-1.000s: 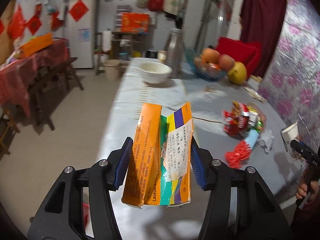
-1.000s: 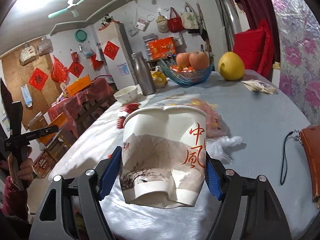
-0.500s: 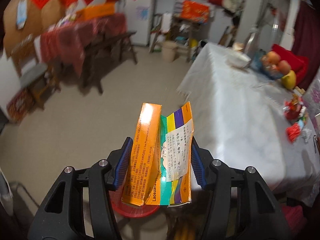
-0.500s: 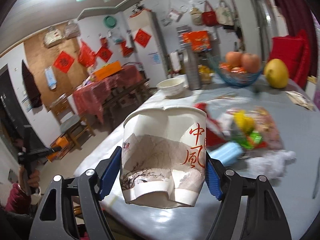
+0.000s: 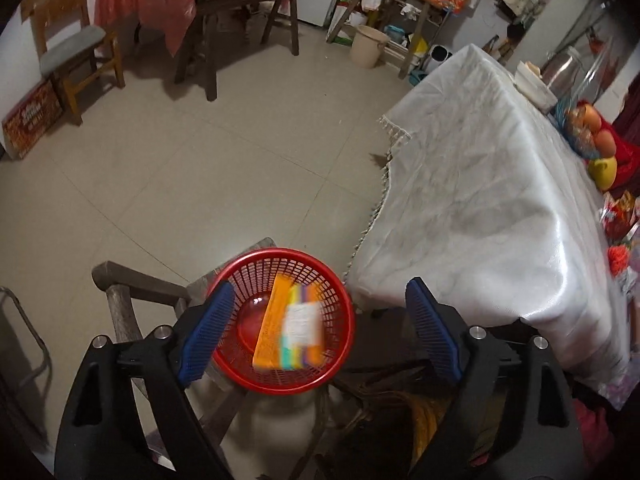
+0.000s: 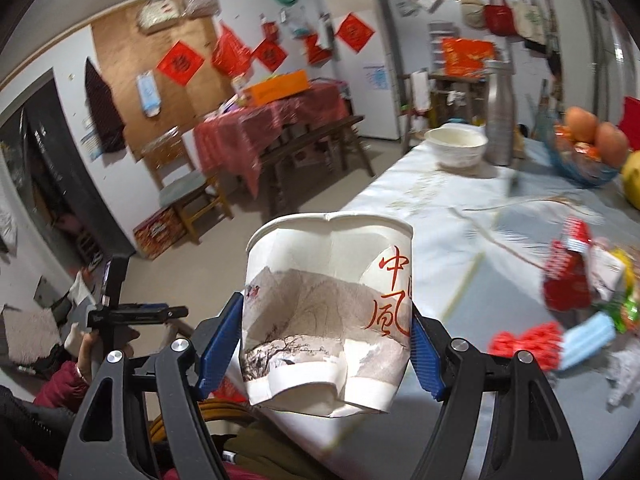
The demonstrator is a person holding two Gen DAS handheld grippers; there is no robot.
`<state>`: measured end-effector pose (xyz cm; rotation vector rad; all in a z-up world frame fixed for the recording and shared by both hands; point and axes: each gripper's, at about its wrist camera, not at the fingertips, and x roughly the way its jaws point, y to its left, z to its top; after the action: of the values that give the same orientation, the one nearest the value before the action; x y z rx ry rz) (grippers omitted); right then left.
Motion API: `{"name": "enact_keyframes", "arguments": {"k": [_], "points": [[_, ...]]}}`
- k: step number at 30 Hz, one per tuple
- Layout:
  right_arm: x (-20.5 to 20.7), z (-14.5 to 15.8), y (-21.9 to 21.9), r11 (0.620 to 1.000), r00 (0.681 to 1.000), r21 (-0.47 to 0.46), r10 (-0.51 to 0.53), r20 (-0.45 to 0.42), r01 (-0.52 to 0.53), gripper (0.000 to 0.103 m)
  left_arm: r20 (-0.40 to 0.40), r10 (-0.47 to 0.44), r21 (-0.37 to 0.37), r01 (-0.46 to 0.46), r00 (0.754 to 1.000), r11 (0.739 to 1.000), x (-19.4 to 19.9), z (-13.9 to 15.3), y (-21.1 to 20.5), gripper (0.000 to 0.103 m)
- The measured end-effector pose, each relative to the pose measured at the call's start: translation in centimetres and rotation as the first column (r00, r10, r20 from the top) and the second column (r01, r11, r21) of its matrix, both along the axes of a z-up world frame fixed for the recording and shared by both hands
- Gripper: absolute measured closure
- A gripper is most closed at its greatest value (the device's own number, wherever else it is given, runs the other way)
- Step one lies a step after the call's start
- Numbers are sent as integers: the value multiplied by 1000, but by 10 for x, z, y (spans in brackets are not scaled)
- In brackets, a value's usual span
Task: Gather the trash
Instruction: 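Open the left tool over the red basket while the right tool drops the cup in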
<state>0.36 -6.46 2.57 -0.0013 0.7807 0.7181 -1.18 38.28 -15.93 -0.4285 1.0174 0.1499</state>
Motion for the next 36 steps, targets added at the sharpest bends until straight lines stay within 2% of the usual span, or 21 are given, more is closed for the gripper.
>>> {"name": "enact_keyframes", "arguments": {"k": [3,8,11,17,22,24,26,28,36], "points": [[-3,-3,23,999,999,-14,45,-15,-46,29,15,28,14,-28,999,1000,-7,7,10,18],[-8,-6,69,989,988,-29,147,-50,-148,29,55,101,115,-107,993,988,-18,27,26,7],[-14,-10,101,974,972,-37,220,-76,-223,29,74,132,119,-141,988,983,-25,37,38,7],[-29,-21,165,928,926,-60,360,-115,-369,29,102,204,125,-216,974,968,-36,50,62,7],[-38,-37,228,877,869,-60,461,-177,-478,27,117,239,140,-254,964,957,-46,56,75,7],[-40,-44,248,860,849,-58,486,-207,-507,20,128,246,139,-263,961,955,-49,60,79,7],[-37,-46,252,867,850,-43,476,-224,-497,14,140,247,138,-266,959,954,-52,64,81,7],[-36,-44,249,869,849,-23,476,-231,-494,14,151,247,139,-268,957,953,-55,69,81,7],[-26,-40,205,912,893,-14,397,-211,-409,14,149,233,133,-253,961,958,-48,71,73,7]]}}
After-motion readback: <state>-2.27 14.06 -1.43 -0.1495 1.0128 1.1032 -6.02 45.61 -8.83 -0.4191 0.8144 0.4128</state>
